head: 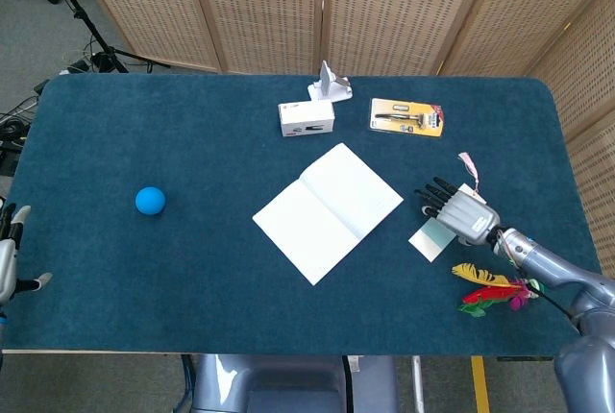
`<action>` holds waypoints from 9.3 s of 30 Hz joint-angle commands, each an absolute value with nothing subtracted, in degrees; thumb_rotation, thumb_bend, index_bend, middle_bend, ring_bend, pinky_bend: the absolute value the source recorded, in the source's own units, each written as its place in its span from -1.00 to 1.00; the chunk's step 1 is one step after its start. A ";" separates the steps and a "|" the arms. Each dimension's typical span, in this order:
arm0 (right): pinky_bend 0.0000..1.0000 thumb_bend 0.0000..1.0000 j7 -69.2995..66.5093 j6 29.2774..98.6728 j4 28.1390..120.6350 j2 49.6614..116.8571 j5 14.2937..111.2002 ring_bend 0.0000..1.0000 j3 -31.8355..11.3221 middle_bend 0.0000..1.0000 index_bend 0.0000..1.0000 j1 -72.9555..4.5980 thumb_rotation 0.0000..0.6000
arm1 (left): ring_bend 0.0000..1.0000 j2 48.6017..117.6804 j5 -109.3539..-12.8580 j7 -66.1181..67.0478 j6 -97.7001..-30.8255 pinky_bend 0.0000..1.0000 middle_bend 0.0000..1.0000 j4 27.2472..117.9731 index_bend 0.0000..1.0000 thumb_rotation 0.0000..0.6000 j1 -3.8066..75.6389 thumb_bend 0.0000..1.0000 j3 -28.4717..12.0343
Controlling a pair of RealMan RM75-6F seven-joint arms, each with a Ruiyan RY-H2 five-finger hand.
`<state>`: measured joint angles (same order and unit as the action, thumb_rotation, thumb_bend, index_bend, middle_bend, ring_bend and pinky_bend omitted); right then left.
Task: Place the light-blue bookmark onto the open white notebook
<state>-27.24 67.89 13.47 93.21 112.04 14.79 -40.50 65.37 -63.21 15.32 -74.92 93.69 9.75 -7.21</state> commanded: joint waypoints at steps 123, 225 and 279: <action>-1.00 -0.47 6.75 78.28 13.65 103.47 125.32 -1.00 20.91 -1.00 -0.91 -70.46 1.00 | -1.00 62.41 -61.00 9.40 -70.22 -1.00 -1.00 93.23 -1.00 1.00 11.25 -1.00 -7.12; -0.50 1.00 -0.83 52.59 75.16 83.53 93.69 -0.67 6.09 -0.53 -0.40 -46.28 1.00 | -1.00 60.28 -67.13 6.21 -71.81 -1.00 -1.00 96.10 -1.00 1.00 9.56 -1.00 -4.60; -0.49 1.00 1.04 51.28 78.59 83.03 91.49 -0.67 1.32 -0.54 -0.40 -46.14 1.00 | -1.00 59.82 -67.78 5.62 -70.40 -1.00 -1.00 96.79 -1.00 1.00 9.90 -1.00 -3.77</action>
